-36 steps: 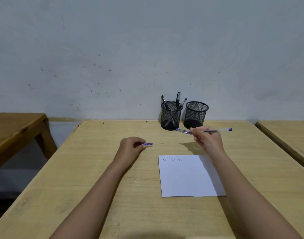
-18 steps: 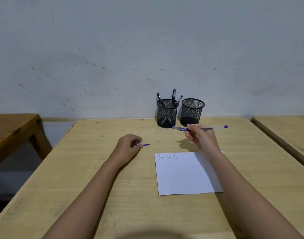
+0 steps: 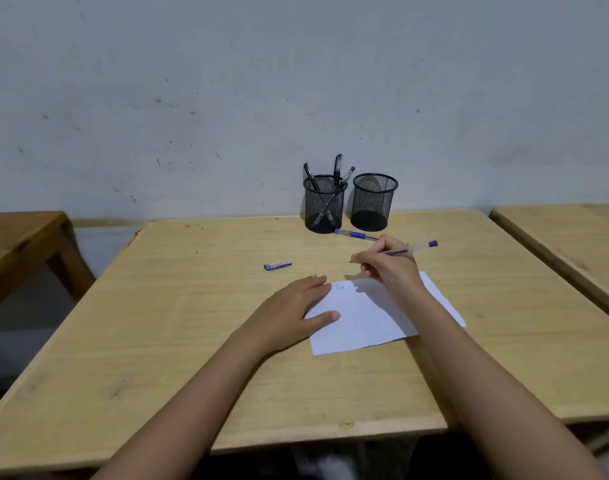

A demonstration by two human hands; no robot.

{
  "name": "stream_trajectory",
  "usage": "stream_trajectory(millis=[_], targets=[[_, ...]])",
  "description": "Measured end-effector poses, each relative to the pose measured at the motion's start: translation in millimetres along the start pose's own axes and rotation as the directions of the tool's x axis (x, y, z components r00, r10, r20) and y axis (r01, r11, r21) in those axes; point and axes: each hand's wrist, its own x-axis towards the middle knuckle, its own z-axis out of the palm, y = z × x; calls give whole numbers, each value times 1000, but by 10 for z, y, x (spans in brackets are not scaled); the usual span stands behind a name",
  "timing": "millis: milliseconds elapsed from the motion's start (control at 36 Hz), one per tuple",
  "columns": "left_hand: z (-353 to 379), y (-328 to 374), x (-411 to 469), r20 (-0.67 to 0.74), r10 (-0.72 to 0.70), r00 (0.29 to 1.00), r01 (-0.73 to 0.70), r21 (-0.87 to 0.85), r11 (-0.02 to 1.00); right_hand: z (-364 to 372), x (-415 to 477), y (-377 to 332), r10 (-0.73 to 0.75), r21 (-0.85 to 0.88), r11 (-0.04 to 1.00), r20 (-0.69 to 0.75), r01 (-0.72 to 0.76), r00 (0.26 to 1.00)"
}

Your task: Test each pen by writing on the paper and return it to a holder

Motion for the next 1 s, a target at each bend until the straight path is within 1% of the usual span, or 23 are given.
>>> stream_trajectory(millis=[194, 306, 389, 472, 611, 750, 806, 917, 1000], targets=[[19, -14, -7, 18, -11, 1000, 12, -9, 1000, 122, 105, 113, 20, -194, 981, -49, -29, 999], [20, -15, -13, 31, -23, 999, 24, -31, 999, 165, 118, 224, -1, -263, 965, -59, -15, 998], [19, -15, -9, 36, -30, 999, 31, -31, 999, 172, 123, 270, -9, -255, 967, -45, -3, 999], [17, -11, -12, 45, -36, 998, 37, -31, 999, 172, 152, 283, -31, -301, 954, -28, 22, 999], [1, 1, -18, 57, -40, 998, 43, -50, 998, 147, 183, 309, -14, -251, 968, -31, 6, 999], [-2, 3, -8, 65, -51, 997, 53, -37, 998, 169, 181, 314, -29, -309, 951, 20, 34, 999], [2, 3, -9, 65, -53, 997, 55, -40, 998, 162, 194, 313, -31, -338, 941, 12, 34, 999], [-2, 9, -15, 67, -55, 996, 59, -52, 997, 153, 207, 339, -24, -308, 951, -34, 12, 999], [-7, 15, -18, 66, -52, 996, 55, -48, 997, 150, 204, 324, -27, -344, 938, 29, 36, 999]])
